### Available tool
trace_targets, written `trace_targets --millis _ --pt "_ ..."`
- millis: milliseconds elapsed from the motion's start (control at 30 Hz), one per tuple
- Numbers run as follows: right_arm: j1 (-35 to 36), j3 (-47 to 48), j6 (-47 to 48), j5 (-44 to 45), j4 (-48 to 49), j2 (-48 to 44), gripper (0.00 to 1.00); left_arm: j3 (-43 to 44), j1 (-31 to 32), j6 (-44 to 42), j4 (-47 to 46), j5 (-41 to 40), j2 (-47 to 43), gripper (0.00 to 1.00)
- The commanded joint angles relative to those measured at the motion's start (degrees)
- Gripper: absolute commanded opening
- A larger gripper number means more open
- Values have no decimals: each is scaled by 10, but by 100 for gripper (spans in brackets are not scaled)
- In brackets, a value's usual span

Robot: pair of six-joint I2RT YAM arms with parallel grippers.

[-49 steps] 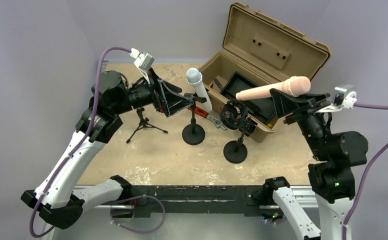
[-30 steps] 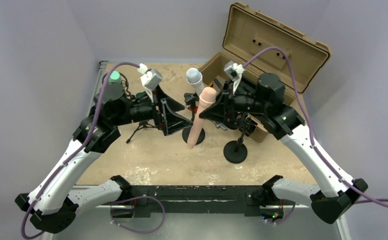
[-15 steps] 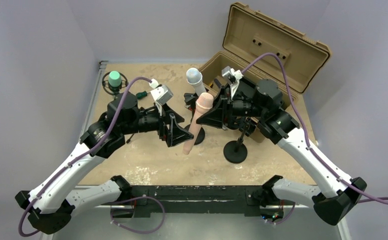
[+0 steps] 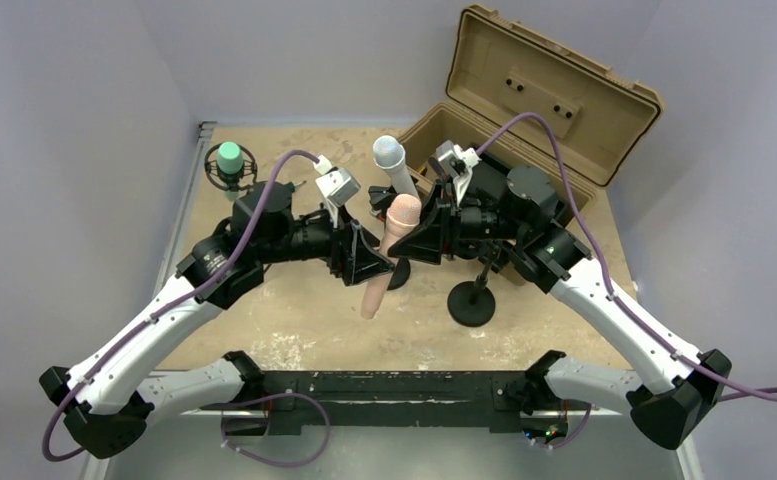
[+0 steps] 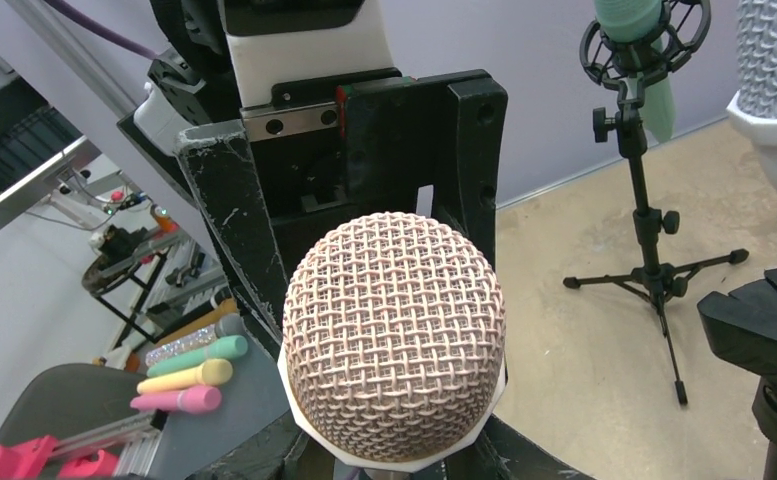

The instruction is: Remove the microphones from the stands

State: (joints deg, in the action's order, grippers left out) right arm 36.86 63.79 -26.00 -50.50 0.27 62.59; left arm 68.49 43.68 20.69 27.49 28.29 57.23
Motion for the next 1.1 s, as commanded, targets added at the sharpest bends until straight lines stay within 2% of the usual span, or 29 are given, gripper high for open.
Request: trace_targets --millis 0,267,300,333,367,400,533,633,667,800,900,967,1067 --pt "8 -2 -9 -4 40 -12 0 -7 11 16 -40 3 -3 63" --pt "14 -15 -19 4 49 -26 0 -13 26 23 -43 2 -1 37" --pt "15 -18 -22 4 54 -28 0 -14 28 26 -44 4 -1 32" --pt "16 -21 -24 3 58 -29 0 -16 29 27 -47 7 -1 22" --pt "16 -23 -22 4 59 -29 6 -17 31 28 -48 6 -2 13" --pt "16 -23 -18 7 56 -30 16 -17 31 28 -47 1 -1 1" --pt "16 -12 -2 51 30 -37 63 0 31 20 -6 -33 0 0" --pt "16 5 26 142 -20 -46 95 13 31 -5 38 -67 -2 0" --pt "16 9 37 186 -43 -51 98 18 31 -13 55 -84 -2 0" --pt "16 8 58 317 -76 -77 99 26 31 -41 114 -155 -15 0" --pt "16 -1 72 376 -77 -102 99 14 31 -49 144 -212 -31 0" --pt "16 -15 72 402 -60 -124 99 2 31 -37 160 -272 -46 0" --pt "16 -38 69 442 -32 -166 99 -27 31 10 180 -427 -71 0"
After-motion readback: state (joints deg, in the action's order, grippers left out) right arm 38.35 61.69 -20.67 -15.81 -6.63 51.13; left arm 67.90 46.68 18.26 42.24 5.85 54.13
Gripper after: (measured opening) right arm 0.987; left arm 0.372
